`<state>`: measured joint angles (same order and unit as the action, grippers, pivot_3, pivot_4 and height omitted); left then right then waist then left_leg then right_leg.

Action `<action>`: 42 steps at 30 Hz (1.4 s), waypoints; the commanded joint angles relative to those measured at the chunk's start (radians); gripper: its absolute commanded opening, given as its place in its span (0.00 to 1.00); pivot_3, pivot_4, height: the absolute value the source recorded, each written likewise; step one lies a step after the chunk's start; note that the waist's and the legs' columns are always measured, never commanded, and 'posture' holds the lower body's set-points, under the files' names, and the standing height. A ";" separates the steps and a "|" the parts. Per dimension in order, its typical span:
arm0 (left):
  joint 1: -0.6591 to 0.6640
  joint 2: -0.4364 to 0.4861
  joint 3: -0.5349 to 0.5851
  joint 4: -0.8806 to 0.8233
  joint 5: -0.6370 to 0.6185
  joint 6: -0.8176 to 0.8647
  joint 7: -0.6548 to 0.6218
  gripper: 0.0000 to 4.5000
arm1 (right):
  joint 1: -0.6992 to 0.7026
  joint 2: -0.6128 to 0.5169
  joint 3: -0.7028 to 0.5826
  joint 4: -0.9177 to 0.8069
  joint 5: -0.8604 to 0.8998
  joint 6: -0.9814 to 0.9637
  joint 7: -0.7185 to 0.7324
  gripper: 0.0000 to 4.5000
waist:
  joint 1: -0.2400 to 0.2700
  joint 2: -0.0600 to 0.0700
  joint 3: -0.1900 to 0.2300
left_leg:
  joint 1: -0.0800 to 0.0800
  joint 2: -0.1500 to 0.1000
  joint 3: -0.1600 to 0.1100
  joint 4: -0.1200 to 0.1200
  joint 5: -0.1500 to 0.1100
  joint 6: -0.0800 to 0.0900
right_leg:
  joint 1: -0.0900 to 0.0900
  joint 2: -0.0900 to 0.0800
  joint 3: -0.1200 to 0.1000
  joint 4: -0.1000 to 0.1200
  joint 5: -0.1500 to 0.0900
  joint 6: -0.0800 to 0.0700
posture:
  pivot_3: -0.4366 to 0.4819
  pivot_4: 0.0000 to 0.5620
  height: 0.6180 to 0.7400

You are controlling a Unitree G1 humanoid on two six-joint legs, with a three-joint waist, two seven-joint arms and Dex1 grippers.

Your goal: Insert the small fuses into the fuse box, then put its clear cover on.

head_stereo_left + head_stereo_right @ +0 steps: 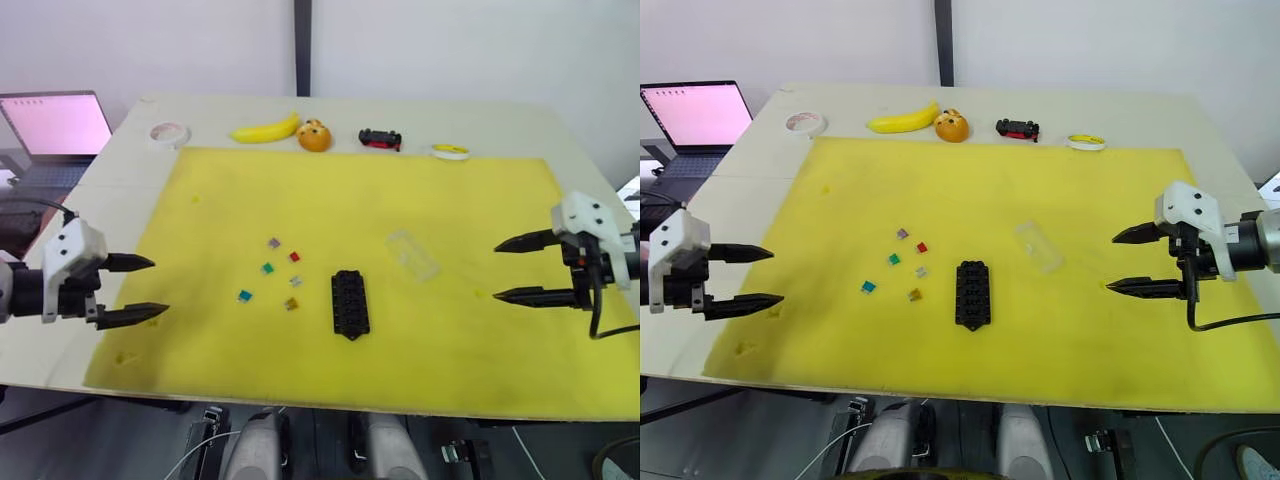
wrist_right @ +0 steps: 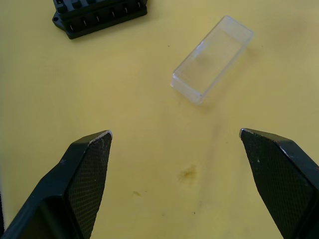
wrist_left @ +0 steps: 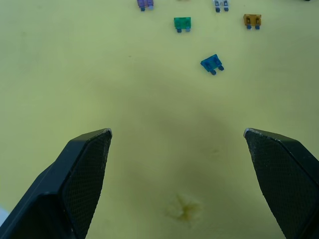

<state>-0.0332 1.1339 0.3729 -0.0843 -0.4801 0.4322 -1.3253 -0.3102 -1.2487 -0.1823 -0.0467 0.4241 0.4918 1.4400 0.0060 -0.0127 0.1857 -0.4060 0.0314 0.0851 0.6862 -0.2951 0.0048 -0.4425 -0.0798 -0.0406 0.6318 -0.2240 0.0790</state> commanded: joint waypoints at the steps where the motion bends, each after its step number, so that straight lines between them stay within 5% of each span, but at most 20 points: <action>1: -0.007 0.019 0.025 -0.018 0.006 -0.001 0.012 1.00 | -0.014 -0.001 -0.029 -0.013 0.016 -0.011 -0.005 0.97 | 0.000 0.000 0.000 | 0.000 0.000 0.000 0.000 0.000 0.000 | 0.000 0.000 0.000 0.000 0.000 0.000 | 0.48 0.27 0.98; 24: -0.092 0.053 -0.015 0.052 0.012 0.023 -0.031 1.00 | -0.006 0.040 -0.036 -0.092 0.050 -0.004 -0.068 0.97 | 0.001 0.000 0.000 | 0.000 -0.001 0.000 0.000 0.000 0.000 | 0.000 0.000 0.000 0.000 0.000 0.000 | 0.48 0.27 0.98; 33: -0.070 0.011 0.008 -0.051 -0.040 0.108 0.025 1.00 | -0.010 0.068 -0.019 -0.146 0.061 0.015 -0.102 0.97 | 0.001 0.000 0.000 | 0.000 0.000 0.000 0.000 0.000 0.000 | 0.000 0.000 0.000 0.000 0.000 0.000 | 0.48 0.27 0.98; 38: -0.102 -0.050 -0.010 -0.170 -0.163 0.280 0.113 1.00 | -0.113 0.130 0.034 -0.150 0.045 0.000 -0.162 0.97 | 0.001 0.000 0.000 | 0.000 0.000 -0.001 0.000 0.000 0.000 | 0.000 0.000 0.000 0.000 0.000 0.000 | 0.48 0.27 0.98; 42: -0.069 -0.142 0.075 -0.334 -0.457 0.629 0.306 1.00 | -0.272 0.229 0.133 -0.195 0.027 0.026 -0.233 0.97 | -0.016 0.000 0.000 | 0.000 0.001 -0.004 0.000 0.001 -0.001 | 0.000 0.000 0.001 0.001 0.000 0.000 | 0.48 0.27 0.98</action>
<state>-0.1086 0.9956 0.3844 -0.3501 -0.8185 0.9407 -1.0913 -0.5411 -1.0254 -0.0636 -0.1971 0.4536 0.5131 1.2330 -0.0102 -0.0130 0.1857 -0.4062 0.0322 0.0801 0.6865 -0.2944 0.0036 -0.4425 -0.0796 -0.0394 0.6335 -0.2239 0.0793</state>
